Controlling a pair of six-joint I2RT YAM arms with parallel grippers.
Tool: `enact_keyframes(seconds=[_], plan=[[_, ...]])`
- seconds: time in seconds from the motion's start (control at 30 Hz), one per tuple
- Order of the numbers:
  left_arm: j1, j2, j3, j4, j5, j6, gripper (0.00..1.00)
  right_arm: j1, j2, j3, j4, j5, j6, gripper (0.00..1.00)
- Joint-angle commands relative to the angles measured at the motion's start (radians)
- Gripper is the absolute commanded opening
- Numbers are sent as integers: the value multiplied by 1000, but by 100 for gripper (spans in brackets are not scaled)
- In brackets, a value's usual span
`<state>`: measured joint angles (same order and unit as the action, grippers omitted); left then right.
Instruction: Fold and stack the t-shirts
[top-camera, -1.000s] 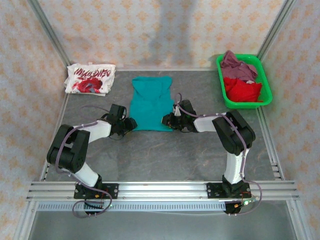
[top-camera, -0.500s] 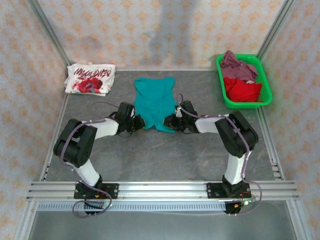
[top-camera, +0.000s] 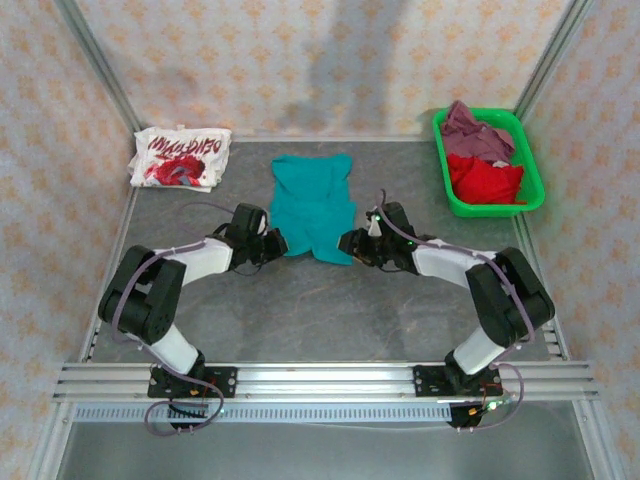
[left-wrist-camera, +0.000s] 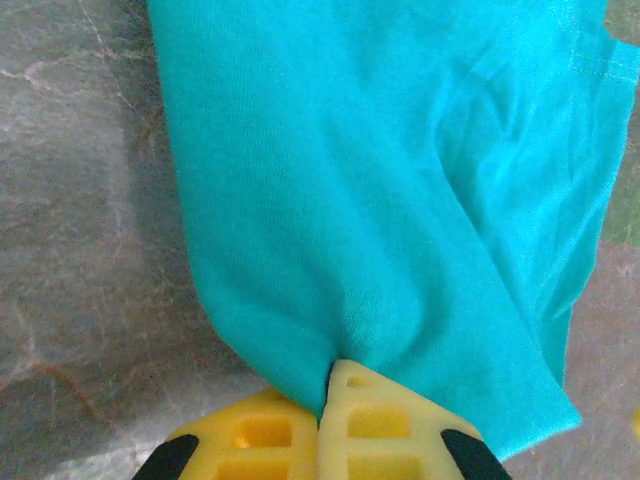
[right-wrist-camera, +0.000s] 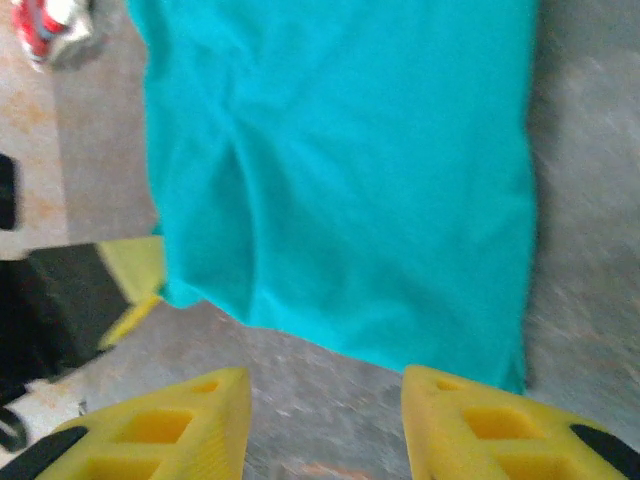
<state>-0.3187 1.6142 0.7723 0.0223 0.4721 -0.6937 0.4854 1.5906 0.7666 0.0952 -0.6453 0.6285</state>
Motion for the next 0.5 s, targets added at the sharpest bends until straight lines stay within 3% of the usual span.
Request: enact_keyframes(seconds=[0.0,0.13,0.47], plan=[[4,-53,-19,-109,-1,57,0,1,-20,-61,-38,25,49,45],[4,-58,-17,-209,-11,114,0,2,-3,-68,-42,35,61,46],[4,-42,-51,-194,11,140,0,7,50,-62,56,26,109,45]])
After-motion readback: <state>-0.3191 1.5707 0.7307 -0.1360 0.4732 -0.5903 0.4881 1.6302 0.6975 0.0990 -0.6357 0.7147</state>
